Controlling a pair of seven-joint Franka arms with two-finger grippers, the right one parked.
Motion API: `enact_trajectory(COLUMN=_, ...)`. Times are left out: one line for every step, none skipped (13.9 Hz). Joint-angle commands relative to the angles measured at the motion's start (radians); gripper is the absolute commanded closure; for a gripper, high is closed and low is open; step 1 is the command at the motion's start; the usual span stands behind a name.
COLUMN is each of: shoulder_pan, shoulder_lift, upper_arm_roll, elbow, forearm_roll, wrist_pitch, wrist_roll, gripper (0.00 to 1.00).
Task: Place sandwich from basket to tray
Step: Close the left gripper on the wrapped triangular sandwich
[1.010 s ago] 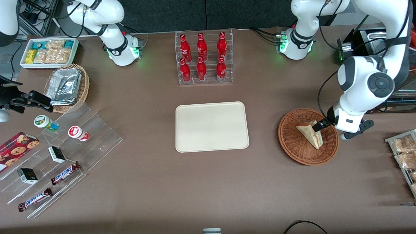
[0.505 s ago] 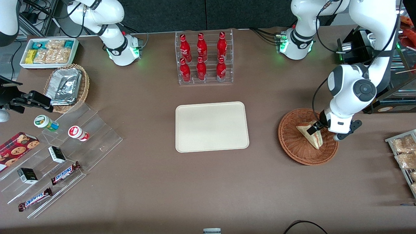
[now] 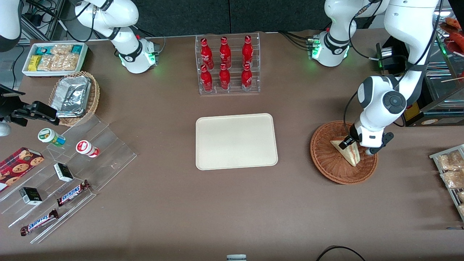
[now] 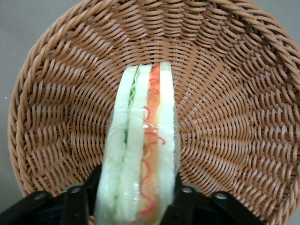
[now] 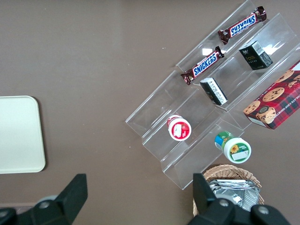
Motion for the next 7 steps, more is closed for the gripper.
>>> enact_trajectory(shoulder_pan=0.009, shoulder_lift=-0.027, upper_arm_roll=-0.008, elbow=-0.002, forearm_roll=-0.003, wrist_pitch=-0.01, wrist_roll=-0.009, gripper=1.0)
enact_trajectory(shoulder_pan=0.008, shoulder_lift=-0.041, upper_arm_roll=-0.009, elbow=0.01, forearm_roll=-0.003, wrist_pitch=-0.043, wrist_roll=-0.011, gripper=1.0)
enact_trajectory(shoulder_pan=0.002, shoulder_lift=-0.056, upper_arm_roll=-0.009, elbow=0.034, forearm_roll=0.001, wrist_pitch=-0.085, wrist_roll=-0.011, gripper=1.0)
enact_trajectory(shoulder_pan=-0.003, shoulder_lift=-0.07, upper_arm_roll=-0.012, elbow=0.065, forearm_roll=0.004, wrist_pitch=-0.147, wrist_roll=-0.006, gripper=1.0)
enact_trajectory(shoulder_pan=-0.007, shoulder_lift=-0.081, upper_arm_roll=-0.018, elbow=0.106, forearm_roll=0.006, wrist_pitch=-0.215, wrist_roll=0.0, gripper=1.0)
enact_trajectory(shoulder_pan=-0.02, shoulder_lift=-0.081, upper_arm_roll=-0.028, elbow=0.149, forearm_roll=0.006, wrist_pitch=-0.282, wrist_roll=0.015, gripper=1.0)
enact_trajectory(shoulder_pan=-0.044, shoulder_lift=-0.081, upper_arm_roll=-0.037, elbow=0.2, forearm_roll=0.006, wrist_pitch=-0.357, wrist_roll=0.029, gripper=1.0)
